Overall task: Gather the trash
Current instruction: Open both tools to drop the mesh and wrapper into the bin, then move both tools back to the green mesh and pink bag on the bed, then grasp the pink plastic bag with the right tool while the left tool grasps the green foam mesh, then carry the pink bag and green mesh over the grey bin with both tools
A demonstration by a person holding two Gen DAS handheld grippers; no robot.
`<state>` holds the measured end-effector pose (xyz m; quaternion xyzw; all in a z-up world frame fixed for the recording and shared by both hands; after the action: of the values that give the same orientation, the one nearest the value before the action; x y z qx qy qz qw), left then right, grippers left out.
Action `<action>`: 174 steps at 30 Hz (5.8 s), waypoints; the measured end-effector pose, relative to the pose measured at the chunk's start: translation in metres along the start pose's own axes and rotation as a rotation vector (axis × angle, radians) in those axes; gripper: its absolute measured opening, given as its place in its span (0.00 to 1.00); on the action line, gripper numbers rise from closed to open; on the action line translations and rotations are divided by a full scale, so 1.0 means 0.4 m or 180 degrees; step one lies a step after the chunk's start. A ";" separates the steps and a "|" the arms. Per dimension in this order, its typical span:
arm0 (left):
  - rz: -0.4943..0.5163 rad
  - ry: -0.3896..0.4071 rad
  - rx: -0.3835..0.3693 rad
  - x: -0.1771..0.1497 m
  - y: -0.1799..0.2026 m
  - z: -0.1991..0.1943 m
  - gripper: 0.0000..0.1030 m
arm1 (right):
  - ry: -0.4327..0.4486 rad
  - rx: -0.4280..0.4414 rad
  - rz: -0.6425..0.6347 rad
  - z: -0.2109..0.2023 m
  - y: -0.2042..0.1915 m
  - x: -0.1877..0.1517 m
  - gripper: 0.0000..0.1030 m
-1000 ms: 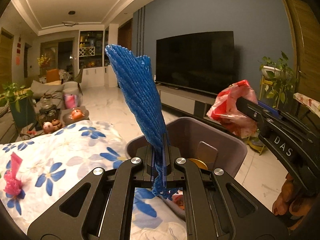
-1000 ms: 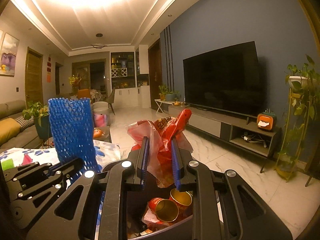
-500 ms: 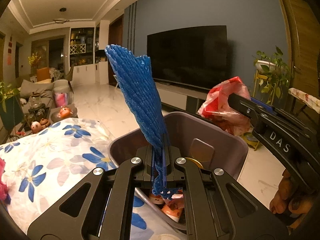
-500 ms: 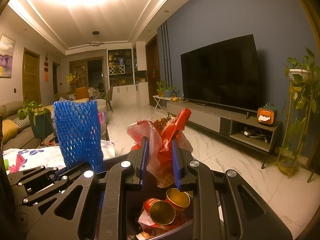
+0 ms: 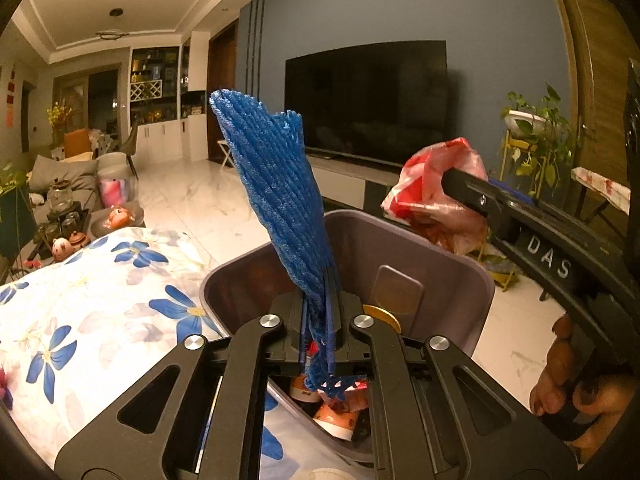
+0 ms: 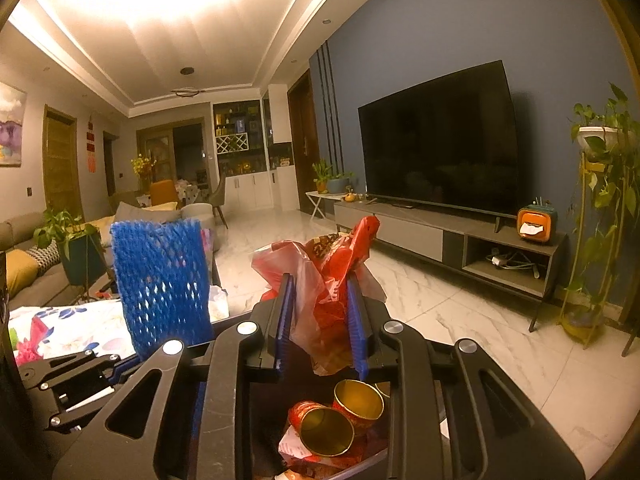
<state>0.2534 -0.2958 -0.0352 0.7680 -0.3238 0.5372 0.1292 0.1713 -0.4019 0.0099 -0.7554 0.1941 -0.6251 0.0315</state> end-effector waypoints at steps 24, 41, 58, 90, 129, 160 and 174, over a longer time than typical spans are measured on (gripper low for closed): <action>-0.0576 0.0171 0.1017 -0.112 -0.201 -0.260 0.87 | 0.0199 -0.0024 0.0035 -0.104 -0.033 -0.041 0.75; -0.0860 0.0002 0.2053 -0.256 -0.491 -0.551 0.87 | -0.0039 0.0600 -0.0060 -0.146 -0.336 -0.128 0.79; -0.1264 -0.0192 0.2851 -0.425 -0.767 -0.801 0.87 | -0.0685 0.1253 -0.0450 -0.079 -0.743 -0.315 0.79; -0.1470 -0.0333 0.2565 -0.484 -0.919 -0.745 0.87 | -0.1492 0.1213 -0.0928 0.103 -0.979 -0.511 0.33; -0.1301 -0.0531 0.2106 -0.410 -0.846 -0.672 0.10 | -0.0924 0.1350 -0.0480 -0.146 -0.695 -0.311 0.33; -0.0423 0.0015 0.1039 -0.079 -0.317 -0.452 0.10 | -0.0291 0.0414 -0.0221 -0.134 -0.250 -0.081 0.33; -0.0217 0.0124 0.0406 0.033 -0.111 -0.206 0.11 | -0.0180 0.0064 -0.0117 -0.065 -0.061 -0.034 0.34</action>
<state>0.2233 -0.2221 0.0156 0.7747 -0.2600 0.5669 0.1044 0.1507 -0.3699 0.0101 -0.7758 0.1729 -0.6059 0.0330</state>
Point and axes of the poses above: each gripper's, at about its wrist camera, not at the fingertips, and z roughly the way its jaws point, y to its right, x to its top, the point moved 2 cm from there along z, roughly the way its jaws point, and after that the axes turned 11 degrees about z, right-handed, at the moved point
